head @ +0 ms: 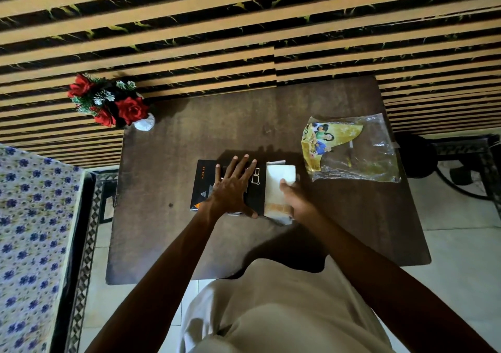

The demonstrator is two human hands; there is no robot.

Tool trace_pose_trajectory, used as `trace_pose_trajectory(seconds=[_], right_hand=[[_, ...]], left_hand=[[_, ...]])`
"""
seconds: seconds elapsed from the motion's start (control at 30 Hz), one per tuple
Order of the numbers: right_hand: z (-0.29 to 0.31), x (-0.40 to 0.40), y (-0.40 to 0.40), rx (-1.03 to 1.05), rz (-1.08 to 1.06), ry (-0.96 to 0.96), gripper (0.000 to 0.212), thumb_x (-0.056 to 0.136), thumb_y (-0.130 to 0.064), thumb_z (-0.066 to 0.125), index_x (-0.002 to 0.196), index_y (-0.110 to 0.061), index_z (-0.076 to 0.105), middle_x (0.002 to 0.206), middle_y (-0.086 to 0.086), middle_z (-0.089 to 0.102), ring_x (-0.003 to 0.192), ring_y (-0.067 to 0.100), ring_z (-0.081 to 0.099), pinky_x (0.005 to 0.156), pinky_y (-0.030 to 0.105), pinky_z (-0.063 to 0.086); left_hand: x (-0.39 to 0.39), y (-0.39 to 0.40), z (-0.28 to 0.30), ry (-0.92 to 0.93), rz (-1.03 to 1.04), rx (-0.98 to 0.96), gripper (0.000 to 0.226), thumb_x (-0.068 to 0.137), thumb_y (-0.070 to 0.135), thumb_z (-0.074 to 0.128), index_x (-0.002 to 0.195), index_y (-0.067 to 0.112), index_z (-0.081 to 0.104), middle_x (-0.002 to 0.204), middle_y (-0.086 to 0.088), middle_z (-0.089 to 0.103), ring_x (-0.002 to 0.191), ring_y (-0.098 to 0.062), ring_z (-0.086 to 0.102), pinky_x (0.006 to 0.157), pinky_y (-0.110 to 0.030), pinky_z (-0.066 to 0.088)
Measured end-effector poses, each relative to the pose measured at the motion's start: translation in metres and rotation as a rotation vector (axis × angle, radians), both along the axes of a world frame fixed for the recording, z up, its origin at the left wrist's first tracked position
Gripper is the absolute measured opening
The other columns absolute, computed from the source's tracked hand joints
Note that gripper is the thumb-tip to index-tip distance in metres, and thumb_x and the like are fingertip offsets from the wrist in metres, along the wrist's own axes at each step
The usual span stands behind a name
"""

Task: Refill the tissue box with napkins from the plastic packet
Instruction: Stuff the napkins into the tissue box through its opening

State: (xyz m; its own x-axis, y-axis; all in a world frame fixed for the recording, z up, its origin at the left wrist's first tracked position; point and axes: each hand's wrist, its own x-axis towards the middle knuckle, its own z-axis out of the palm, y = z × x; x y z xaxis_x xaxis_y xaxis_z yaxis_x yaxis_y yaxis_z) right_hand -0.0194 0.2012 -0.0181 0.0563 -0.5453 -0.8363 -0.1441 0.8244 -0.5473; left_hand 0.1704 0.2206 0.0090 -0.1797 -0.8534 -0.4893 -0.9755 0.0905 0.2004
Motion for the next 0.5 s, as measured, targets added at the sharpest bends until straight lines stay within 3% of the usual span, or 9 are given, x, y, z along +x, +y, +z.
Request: trace_pose_trajectory(seconds=[0.1, 0.2, 0.27, 0.37, 0.43, 0.5], right_hand=[[0.001, 0.023, -0.006, 0.057, 0.001, -0.076, 0.045, 0.097, -0.042, 0.046, 0.132, -0.013, 0.045, 0.119, 0.01, 0.057, 0.11, 0.028, 0.057, 0.096, 0.047, 0.05], [-0.021, 0.03, -0.007, 0.07, -0.01, -0.11, 0.046, 0.095, -0.044, 0.048, 0.133, -0.02, 0.044, 0.127, 0.012, 0.057, 0.111, 0.032, 0.059, 0.093, 0.051, 0.052], [-0.004, 0.03, -0.001, 0.039, 0.012, -0.075, 0.046, 0.095, -0.044, 0.05, 0.131, -0.016, 0.044, 0.124, 0.009, 0.058, 0.097, 0.023, 0.061, 0.079, 0.04, 0.055], [-0.009, 0.022, 0.007, -0.037, 0.04, -0.019, 0.04, 0.097, -0.028, 0.053, 0.133, -0.014, 0.043, 0.122, 0.009, 0.058, 0.078, 0.011, 0.054, 0.056, 0.026, 0.042], [-0.008, 0.018, 0.012, -0.019, 0.055, -0.069, 0.051, 0.092, -0.015, 0.06, 0.138, -0.02, 0.036, 0.123, 0.009, 0.056, 0.085, 0.017, 0.057, 0.06, 0.028, 0.045], [-0.01, 0.021, 0.012, -0.012, 0.134, -0.077, 0.066, 0.088, -0.002, 0.061, 0.141, -0.026, 0.03, 0.12, 0.005, 0.052, 0.101, 0.024, 0.055, 0.077, 0.036, 0.05]], left_hand=[[0.0, 0.001, 0.001, 0.015, 0.004, -0.001, 0.146, 0.045, 0.071, 0.08, 0.153, 0.024, -0.008, 0.164, -0.003, -0.009, 0.149, -0.03, -0.012, 0.114, -0.068, 0.0], [0.002, 0.002, 0.001, 0.029, 0.003, -0.007, 0.146, 0.046, 0.07, 0.08, 0.153, 0.024, -0.007, 0.164, -0.002, -0.01, 0.149, -0.03, -0.013, 0.115, -0.068, 0.0], [0.002, 0.002, 0.002, 0.036, -0.003, -0.001, 0.145, 0.047, 0.07, 0.08, 0.153, 0.023, -0.008, 0.163, -0.003, -0.011, 0.149, -0.03, -0.014, 0.115, -0.068, -0.002], [0.002, 0.002, 0.004, 0.044, -0.002, 0.008, 0.144, 0.049, 0.07, 0.079, 0.153, 0.022, -0.008, 0.163, -0.004, -0.012, 0.149, -0.03, -0.016, 0.114, -0.068, -0.003], [0.002, 0.002, 0.005, 0.046, -0.002, 0.008, 0.144, 0.049, 0.07, 0.079, 0.153, 0.022, -0.008, 0.163, -0.004, -0.012, 0.149, -0.03, -0.016, 0.115, -0.068, -0.003], [0.002, 0.002, 0.005, 0.049, -0.003, 0.007, 0.144, 0.048, 0.07, 0.079, 0.153, 0.022, -0.008, 0.163, -0.004, -0.012, 0.149, -0.03, -0.016, 0.114, -0.068, -0.003]])
